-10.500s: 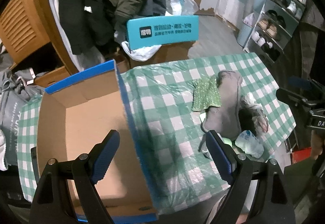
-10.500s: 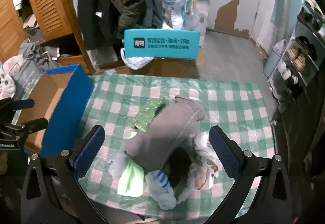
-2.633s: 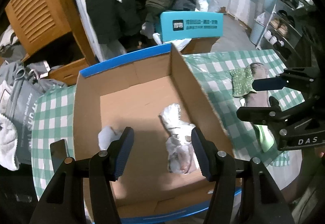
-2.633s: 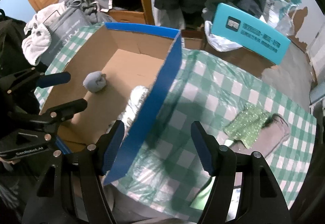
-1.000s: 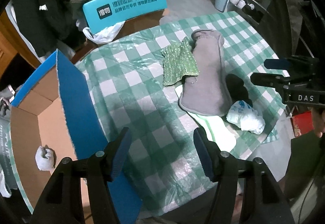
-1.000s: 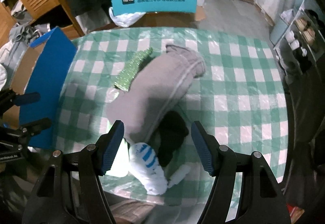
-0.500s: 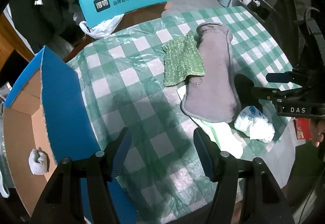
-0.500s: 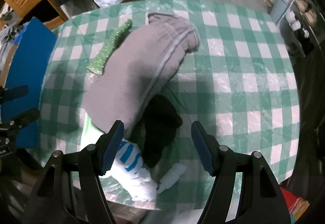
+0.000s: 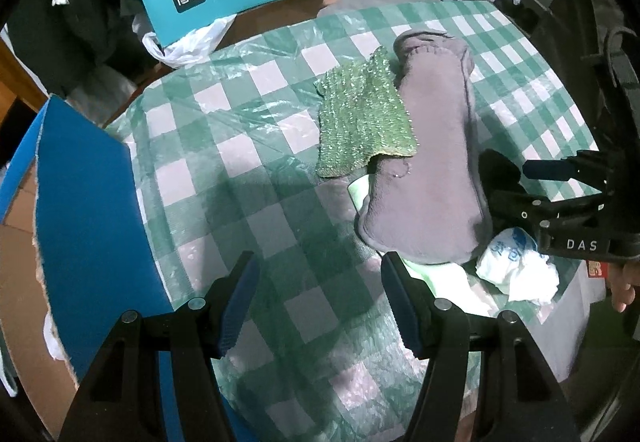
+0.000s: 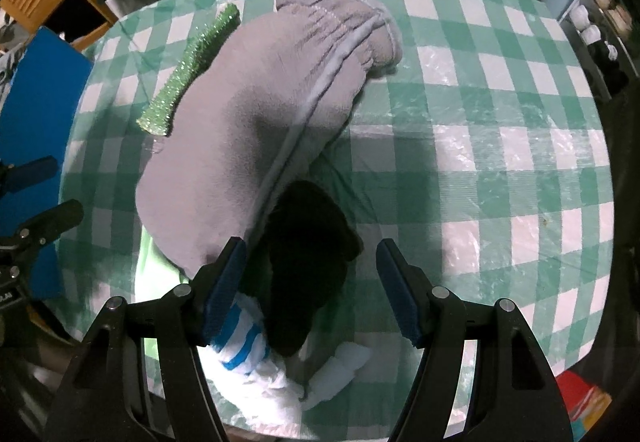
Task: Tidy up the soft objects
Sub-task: 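Close the right tool on the black sock in the pile, then close the left tool on the green glittery cloth while the right tool holds the black sock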
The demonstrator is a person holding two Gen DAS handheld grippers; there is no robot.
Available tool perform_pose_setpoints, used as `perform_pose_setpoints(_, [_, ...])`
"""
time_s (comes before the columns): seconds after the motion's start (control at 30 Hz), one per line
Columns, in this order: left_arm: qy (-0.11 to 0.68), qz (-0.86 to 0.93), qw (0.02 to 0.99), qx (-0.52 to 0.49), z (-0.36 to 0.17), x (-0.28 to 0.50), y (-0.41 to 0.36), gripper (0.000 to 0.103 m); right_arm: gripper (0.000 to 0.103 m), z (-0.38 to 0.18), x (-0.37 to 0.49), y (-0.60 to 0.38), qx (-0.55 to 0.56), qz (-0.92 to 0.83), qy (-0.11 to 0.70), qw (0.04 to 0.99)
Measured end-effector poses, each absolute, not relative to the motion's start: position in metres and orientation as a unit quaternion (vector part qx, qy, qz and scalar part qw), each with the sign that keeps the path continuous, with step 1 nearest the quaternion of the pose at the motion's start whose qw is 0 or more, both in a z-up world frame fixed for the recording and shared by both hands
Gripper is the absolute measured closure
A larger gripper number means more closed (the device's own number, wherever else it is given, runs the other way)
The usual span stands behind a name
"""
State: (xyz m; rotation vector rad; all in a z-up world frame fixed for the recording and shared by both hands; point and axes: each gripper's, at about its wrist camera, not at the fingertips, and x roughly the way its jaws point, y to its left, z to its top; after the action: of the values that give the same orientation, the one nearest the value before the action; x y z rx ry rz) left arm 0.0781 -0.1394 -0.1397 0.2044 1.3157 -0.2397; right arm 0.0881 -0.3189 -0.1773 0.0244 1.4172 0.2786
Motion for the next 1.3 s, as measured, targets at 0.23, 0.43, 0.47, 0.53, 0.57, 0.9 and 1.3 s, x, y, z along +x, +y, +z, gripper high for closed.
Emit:
perform_pose_setpoints(0.23, [0.615,-0.112,0.777,0.079,-0.144,0.089,-0.142,0.029,0.065,-0.19,0.092,-0.326,0.022,0.131,0.663,0.737])
perform_pose_setpoints(0.43, [0.61,-0.11,0.782,0.063,-0.139,0.103,-0.144,0.028,0.069,-0.178,0.101,-0.329,0.017,0.118,0.648,0.752])
perform_pose_setpoints(0.47, [0.61,-0.11,0.782,0.06,-0.138,0.106,-0.145,0.028,0.069,-0.176,0.103,-0.331,0.019,0.117,0.646,0.754])
perform_pose_setpoints(0.53, [0.61,-0.107,0.784,0.051,-0.135,0.114,-0.145,0.028,0.069,-0.171,0.105,-0.335,0.021,0.112,0.641,0.759])
perform_pose_setpoints(0.57, [0.609,-0.105,0.785,0.048,-0.134,0.117,-0.145,0.027,0.069,-0.168,0.106,-0.337,0.022,0.109,0.638,0.762])
perform_pose_setpoints(0.9, [0.623,-0.095,0.776,0.003,-0.14,0.155,-0.151,0.024,0.069,-0.135,0.117,-0.339,0.03,0.114,0.605,0.787])
perform_pose_setpoints(1.3, [0.638,-0.088,0.764,-0.037,-0.154,0.193,-0.167,0.024,0.069,-0.126,0.13,-0.326,0.028,0.127,0.598,0.791])
